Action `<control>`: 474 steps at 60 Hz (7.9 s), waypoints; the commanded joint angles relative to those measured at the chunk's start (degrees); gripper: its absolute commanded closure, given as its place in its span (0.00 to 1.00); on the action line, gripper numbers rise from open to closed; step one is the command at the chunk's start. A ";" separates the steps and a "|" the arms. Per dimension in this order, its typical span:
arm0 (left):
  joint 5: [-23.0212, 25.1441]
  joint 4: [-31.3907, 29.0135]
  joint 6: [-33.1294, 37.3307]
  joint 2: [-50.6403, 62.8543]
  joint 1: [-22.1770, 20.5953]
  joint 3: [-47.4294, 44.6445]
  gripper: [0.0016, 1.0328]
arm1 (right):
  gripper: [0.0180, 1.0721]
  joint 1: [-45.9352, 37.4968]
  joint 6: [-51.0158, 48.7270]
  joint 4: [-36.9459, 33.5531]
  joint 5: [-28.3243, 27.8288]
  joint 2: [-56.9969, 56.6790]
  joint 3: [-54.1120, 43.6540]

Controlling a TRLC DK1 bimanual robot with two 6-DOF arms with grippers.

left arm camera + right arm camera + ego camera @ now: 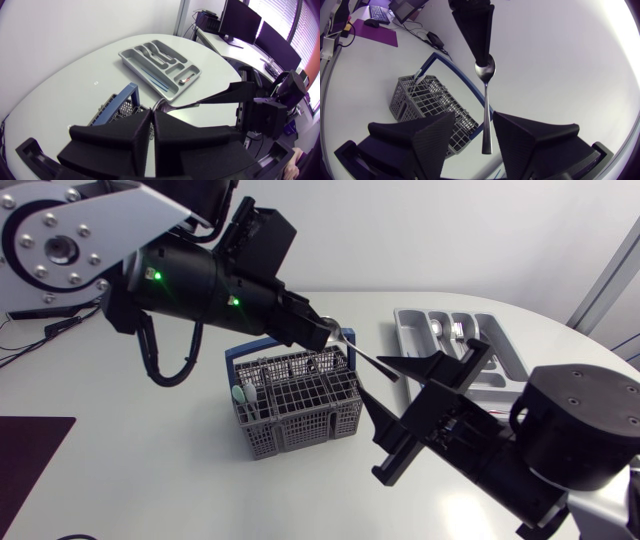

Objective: Unload the cutlery basket into the drawer organizer.

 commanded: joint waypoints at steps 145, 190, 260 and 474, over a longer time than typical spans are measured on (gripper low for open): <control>1.54 -7.45 51.76 -13.04 15.75 -5.45 0.10 | 0.95 -33.54 -7.50 -31.82 -34.36 -14.59 0.62; -1.71 3.27 66.88 -16.82 23.40 -24.26 0.10 | 0.95 -72.30 -52.77 -39.47 -50.09 41.84 27.86; 1.98 22.34 59.85 -6.45 23.93 -31.20 0.10 | 0.09 -35.56 9.55 -50.19 -46.66 16.17 28.57; 36.35 4.32 61.61 -1.70 34.48 -31.20 0.10 | 0.94 -6.29 45.41 -6.33 -35.50 45.44 31.99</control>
